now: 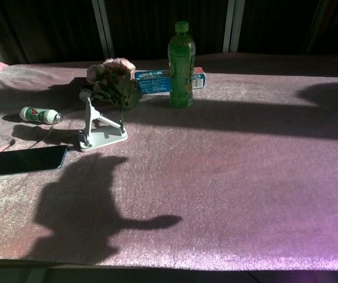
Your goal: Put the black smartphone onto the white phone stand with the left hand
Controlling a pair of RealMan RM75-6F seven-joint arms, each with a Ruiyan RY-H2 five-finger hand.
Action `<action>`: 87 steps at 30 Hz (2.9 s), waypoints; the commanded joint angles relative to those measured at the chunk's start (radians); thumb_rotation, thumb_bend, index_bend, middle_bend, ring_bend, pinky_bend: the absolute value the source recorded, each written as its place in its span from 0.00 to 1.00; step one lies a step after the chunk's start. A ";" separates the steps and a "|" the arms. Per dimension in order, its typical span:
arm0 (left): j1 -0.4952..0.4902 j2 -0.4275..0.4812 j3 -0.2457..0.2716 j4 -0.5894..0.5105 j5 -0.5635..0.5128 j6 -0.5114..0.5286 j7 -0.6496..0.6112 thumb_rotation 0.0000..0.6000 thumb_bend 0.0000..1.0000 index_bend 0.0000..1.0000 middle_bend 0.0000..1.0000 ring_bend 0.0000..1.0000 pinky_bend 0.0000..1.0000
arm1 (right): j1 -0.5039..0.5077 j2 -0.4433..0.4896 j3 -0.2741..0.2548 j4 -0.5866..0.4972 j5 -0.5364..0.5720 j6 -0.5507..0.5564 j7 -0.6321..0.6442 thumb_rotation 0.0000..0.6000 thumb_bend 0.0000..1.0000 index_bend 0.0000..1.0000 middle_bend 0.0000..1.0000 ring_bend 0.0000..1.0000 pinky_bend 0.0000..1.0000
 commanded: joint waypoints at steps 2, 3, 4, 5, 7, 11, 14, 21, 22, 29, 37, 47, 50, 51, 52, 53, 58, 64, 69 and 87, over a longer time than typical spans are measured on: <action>-0.012 -0.005 0.003 -0.004 -0.006 -0.034 0.012 1.00 0.34 0.00 0.00 0.00 0.00 | 0.006 -0.001 0.000 -0.006 -0.005 -0.010 0.000 1.00 0.13 0.00 0.00 0.00 0.00; -0.016 -0.006 0.003 -0.007 -0.009 -0.045 0.015 1.00 0.34 0.00 0.00 0.00 0.00 | 0.008 -0.001 -0.001 -0.007 -0.007 -0.015 -0.002 1.00 0.13 0.00 0.00 0.00 0.00; -0.025 -0.010 0.004 -0.014 -0.016 -0.069 0.024 1.00 0.34 0.00 0.00 0.00 0.00 | 0.012 -0.001 -0.001 -0.009 -0.008 -0.022 -0.003 1.00 0.13 0.00 0.00 0.00 0.00; -0.035 -0.013 0.005 -0.021 -0.024 -0.096 0.040 1.00 0.35 0.00 0.00 0.00 0.00 | 0.015 -0.002 -0.001 -0.010 -0.009 -0.027 -0.004 1.00 0.13 0.00 0.00 0.00 0.00; -0.057 -0.019 -0.003 -0.042 -0.058 -0.154 0.102 1.00 0.35 0.00 0.00 0.00 0.00 | 0.022 -0.004 -0.002 -0.012 -0.012 -0.041 -0.011 1.00 0.13 0.00 0.00 0.00 0.00; -0.115 -0.059 -0.058 -0.094 -0.185 -0.273 0.254 1.00 0.35 0.00 0.02 0.00 0.00 | 0.036 -0.008 -0.005 -0.020 -0.014 -0.072 -0.024 1.00 0.13 0.00 0.00 0.00 0.00; -0.166 -0.097 -0.107 -0.110 -0.300 -0.346 0.357 1.00 0.34 0.00 0.04 0.00 0.00 | 0.042 -0.009 -0.007 -0.025 -0.022 -0.078 -0.025 1.00 0.13 0.00 0.00 0.00 0.00; -0.279 -0.188 -0.195 -0.128 -0.664 -0.372 0.697 1.00 0.34 0.01 0.07 0.00 0.00 | 0.058 -0.006 -0.012 -0.029 -0.034 -0.101 -0.019 1.00 0.13 0.00 0.00 0.00 0.00; -0.292 -0.201 -0.201 -0.130 -0.710 -0.359 0.739 1.00 0.33 0.01 0.07 0.00 0.00 | 0.059 -0.006 -0.012 -0.030 -0.035 -0.103 -0.017 1.00 0.13 0.00 0.00 0.00 0.00; -0.397 -0.279 -0.226 -0.116 -1.019 -0.286 0.946 1.00 0.32 0.00 0.07 0.00 0.00 | 0.062 0.004 -0.017 -0.029 -0.044 -0.096 0.005 1.00 0.13 0.00 0.00 0.00 0.00; -0.467 -0.275 -0.228 -0.100 -1.168 -0.291 0.983 1.00 0.31 0.00 0.07 0.00 0.00 | 0.061 0.004 -0.023 -0.025 -0.057 -0.092 0.008 1.00 0.13 0.00 0.00 0.00 0.00; -0.535 -0.266 -0.224 -0.080 -1.267 -0.304 0.969 1.00 0.31 0.09 0.19 0.01 0.00 | 0.063 0.000 -0.023 -0.028 -0.051 -0.100 -0.005 1.00 0.13 0.00 0.00 0.00 0.00; -0.558 -0.270 -0.220 -0.060 -1.304 -0.309 0.969 1.00 0.31 0.10 0.21 0.02 0.00 | 0.063 0.002 -0.023 -0.028 -0.051 -0.097 -0.003 1.00 0.13 0.00 0.00 0.00 0.00; -0.563 -0.272 -0.219 -0.055 -1.313 -0.311 0.968 1.00 0.31 0.11 0.21 0.02 0.00 | 0.063 0.002 -0.023 -0.028 -0.051 -0.096 -0.002 1.00 0.13 0.00 0.00 0.00 0.00; -0.568 -0.273 -0.218 -0.049 -1.323 -0.314 0.967 1.00 0.31 0.11 0.22 0.02 0.00 | 0.063 0.003 -0.023 -0.028 -0.050 -0.096 -0.001 1.00 0.13 0.00 0.00 0.00 0.00; -0.575 -0.276 -0.215 -0.040 -1.330 -0.318 0.965 1.00 0.31 0.12 0.22 0.02 0.00 | 0.063 0.003 -0.023 -0.028 -0.050 -0.096 0.000 1.00 0.13 0.00 0.00 0.00 0.00; -0.593 -0.280 -0.205 -0.021 -1.344 -0.327 0.948 1.00 0.31 0.12 0.22 0.03 0.00 | 0.063 0.004 -0.024 -0.027 -0.052 -0.095 0.002 1.00 0.13 0.00 0.00 0.00 0.00; -0.618 -0.273 -0.195 -0.010 -1.385 -0.338 0.944 1.00 0.31 0.14 0.27 0.05 0.00 | 0.064 0.003 -0.024 -0.027 -0.049 -0.098 0.000 1.00 0.13 0.00 0.00 0.00 0.00; -0.638 -0.262 -0.190 0.003 -1.427 -0.362 0.935 1.00 0.31 0.29 0.48 0.17 0.02 | 0.066 0.003 -0.024 -0.028 -0.047 -0.103 -0.002 1.00 0.13 0.00 0.00 0.00 0.00; -0.666 -0.188 -0.160 0.025 -1.466 -0.529 0.826 1.00 0.33 0.74 1.00 0.64 0.15 | 0.067 0.004 -0.027 -0.028 -0.050 -0.101 0.000 1.00 0.13 0.00 0.00 0.00 0.00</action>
